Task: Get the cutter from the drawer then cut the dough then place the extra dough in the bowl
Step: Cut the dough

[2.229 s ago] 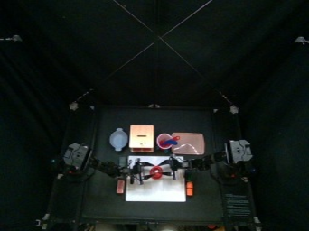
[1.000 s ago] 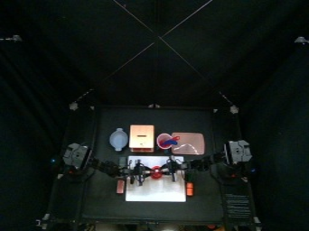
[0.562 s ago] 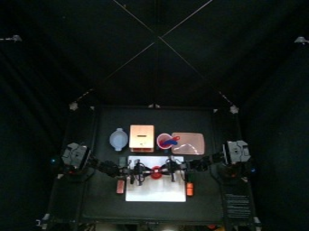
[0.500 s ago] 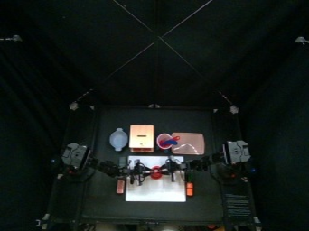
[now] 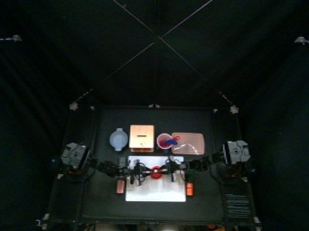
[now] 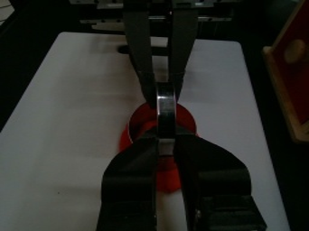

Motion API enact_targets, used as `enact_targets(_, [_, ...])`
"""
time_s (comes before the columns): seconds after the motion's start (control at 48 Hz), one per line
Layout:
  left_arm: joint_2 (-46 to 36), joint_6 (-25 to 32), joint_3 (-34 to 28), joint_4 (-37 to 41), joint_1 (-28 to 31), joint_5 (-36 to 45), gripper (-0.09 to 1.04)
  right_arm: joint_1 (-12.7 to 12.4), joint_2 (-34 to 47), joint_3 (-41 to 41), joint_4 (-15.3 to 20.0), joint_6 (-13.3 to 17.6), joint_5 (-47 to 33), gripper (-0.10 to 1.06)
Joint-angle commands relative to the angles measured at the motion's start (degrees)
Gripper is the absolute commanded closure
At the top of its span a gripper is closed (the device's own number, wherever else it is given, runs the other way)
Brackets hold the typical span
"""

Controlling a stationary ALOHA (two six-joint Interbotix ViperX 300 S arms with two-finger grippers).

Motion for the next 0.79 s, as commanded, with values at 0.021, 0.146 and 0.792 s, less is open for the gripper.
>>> enact_targets(0.021, [1.7,-0.5,0.1,-0.4,-0.3,2.0,0.43,0.2,0.3,0.0,1.0,0.2,0.2,0.52])
enact_targets(0.146, [3.4,-1.3,-0.4,-1.0,-0.4,2.2,0.43,0.6,2.2,0.2,2.9,0.2,0.2,0.52])
enact_targets(0.792, [8.1,-5.2,-1.2,-3.0,-2.5,5.8,0.43,3.0,6.9,0.4,9.5,0.1,0.2,0.52])
